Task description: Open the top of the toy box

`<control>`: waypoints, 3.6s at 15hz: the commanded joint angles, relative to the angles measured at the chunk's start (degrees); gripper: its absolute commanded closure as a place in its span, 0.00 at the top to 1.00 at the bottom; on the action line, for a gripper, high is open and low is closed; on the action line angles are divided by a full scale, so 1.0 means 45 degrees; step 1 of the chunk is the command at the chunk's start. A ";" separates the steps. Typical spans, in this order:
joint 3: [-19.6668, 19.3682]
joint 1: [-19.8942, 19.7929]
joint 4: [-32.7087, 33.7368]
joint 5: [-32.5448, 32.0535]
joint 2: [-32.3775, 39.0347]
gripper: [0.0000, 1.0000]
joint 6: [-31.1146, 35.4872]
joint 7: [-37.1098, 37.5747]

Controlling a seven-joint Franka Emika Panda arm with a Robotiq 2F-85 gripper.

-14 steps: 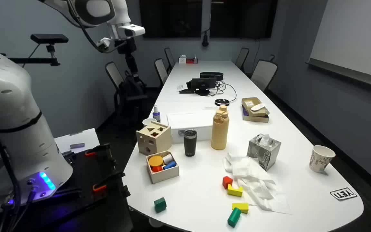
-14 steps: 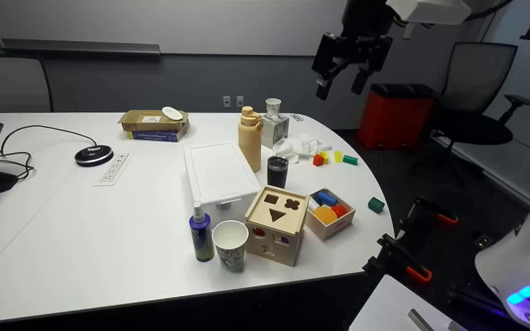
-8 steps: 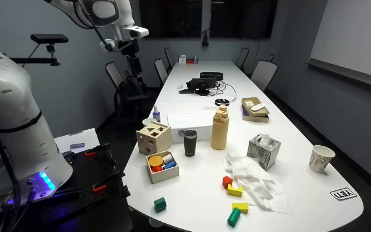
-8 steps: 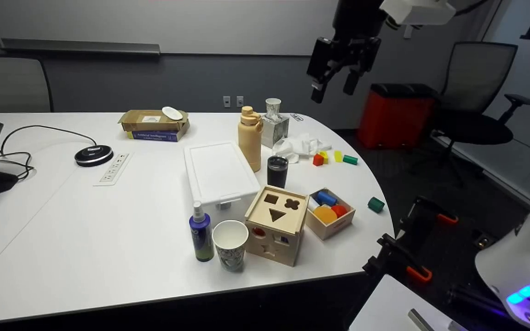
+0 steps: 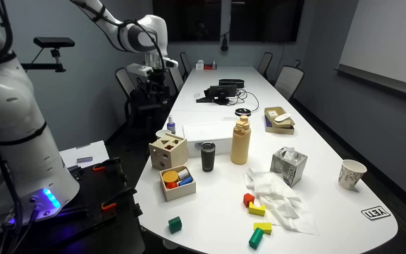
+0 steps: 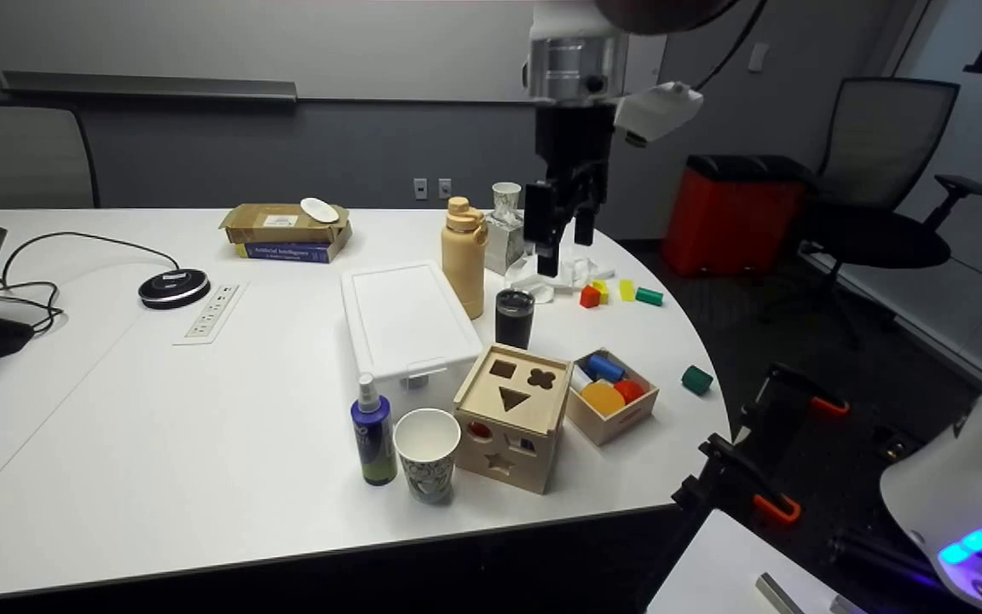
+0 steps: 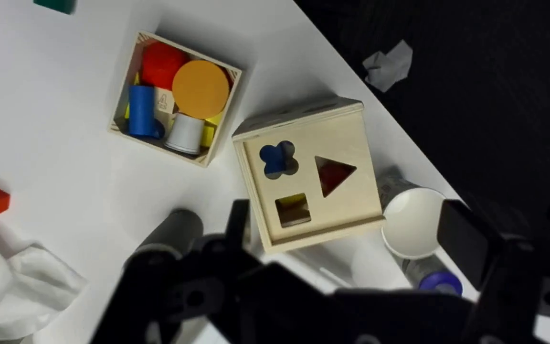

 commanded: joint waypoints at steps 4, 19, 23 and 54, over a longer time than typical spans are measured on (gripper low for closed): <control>-0.0207 0.0586 0.1821 -0.1403 0.3616 1.00 -0.0337 -0.1287; 0.0036 0.1636 0.3539 -0.2106 0.7287 1.00 -0.0029 -0.1927; 0.0202 0.1689 0.3809 -0.2089 0.7955 1.00 0.0066 -0.2374; 0.0443 0.1829 0.4947 -0.2072 0.9304 1.00 0.0428 -0.3160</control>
